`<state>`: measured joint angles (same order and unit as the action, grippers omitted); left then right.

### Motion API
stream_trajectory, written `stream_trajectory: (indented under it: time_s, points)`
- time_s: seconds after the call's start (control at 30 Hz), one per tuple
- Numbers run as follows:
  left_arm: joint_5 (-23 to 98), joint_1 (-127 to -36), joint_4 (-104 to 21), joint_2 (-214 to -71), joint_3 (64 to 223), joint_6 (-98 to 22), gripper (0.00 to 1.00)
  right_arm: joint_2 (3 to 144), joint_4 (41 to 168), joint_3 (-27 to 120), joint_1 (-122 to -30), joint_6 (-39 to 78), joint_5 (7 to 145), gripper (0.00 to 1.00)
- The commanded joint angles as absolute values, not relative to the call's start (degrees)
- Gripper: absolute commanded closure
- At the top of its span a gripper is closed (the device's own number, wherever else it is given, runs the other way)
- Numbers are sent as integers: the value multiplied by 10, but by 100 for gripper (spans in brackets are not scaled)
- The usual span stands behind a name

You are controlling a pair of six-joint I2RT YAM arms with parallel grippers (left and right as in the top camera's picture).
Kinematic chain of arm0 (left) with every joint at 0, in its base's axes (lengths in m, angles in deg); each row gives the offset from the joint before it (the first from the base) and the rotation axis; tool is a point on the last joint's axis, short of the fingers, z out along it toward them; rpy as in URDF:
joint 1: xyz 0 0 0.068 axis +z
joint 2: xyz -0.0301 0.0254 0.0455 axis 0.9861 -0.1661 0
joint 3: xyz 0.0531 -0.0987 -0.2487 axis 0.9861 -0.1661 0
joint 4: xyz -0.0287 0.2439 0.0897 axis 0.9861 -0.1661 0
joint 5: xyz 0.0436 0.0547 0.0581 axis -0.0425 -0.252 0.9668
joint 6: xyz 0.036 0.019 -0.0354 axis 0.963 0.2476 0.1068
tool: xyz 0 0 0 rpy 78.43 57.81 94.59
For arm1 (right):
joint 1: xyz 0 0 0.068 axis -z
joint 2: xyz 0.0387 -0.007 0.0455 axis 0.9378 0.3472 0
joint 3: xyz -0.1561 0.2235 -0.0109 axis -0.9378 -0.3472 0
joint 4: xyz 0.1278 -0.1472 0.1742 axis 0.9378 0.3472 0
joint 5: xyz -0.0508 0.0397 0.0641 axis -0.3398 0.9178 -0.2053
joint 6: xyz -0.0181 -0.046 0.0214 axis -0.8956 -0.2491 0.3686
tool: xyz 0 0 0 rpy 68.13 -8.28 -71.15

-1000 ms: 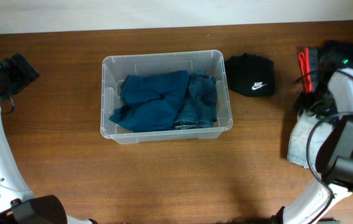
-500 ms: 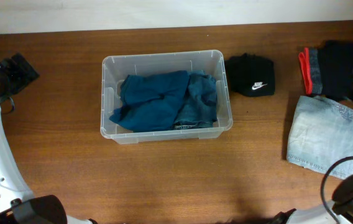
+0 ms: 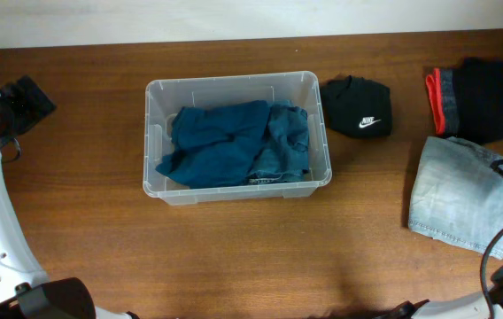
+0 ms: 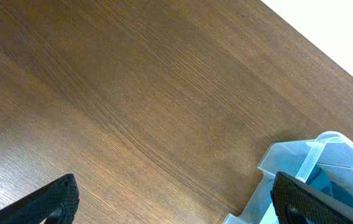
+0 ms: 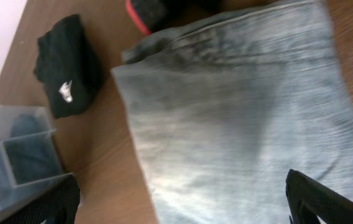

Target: Pack container

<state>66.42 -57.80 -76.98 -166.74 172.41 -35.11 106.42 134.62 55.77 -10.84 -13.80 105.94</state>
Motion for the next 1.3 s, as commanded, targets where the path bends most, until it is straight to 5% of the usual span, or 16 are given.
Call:
stream_trajectory:
  time_s: [0.0,0.57,1.27]
  points:
    - [668,-577,-770,-1674,1721,-355,1,1069,1336,556,-91,-152,1035,1]
    - [668,-577,-770,-1674,1721,-355,1,1145,1352,555,-36,-159,954,1]
    - [668,-577,-770,-1674,1721,-355,1,1247,1355,555,-41,-251,1050,2]
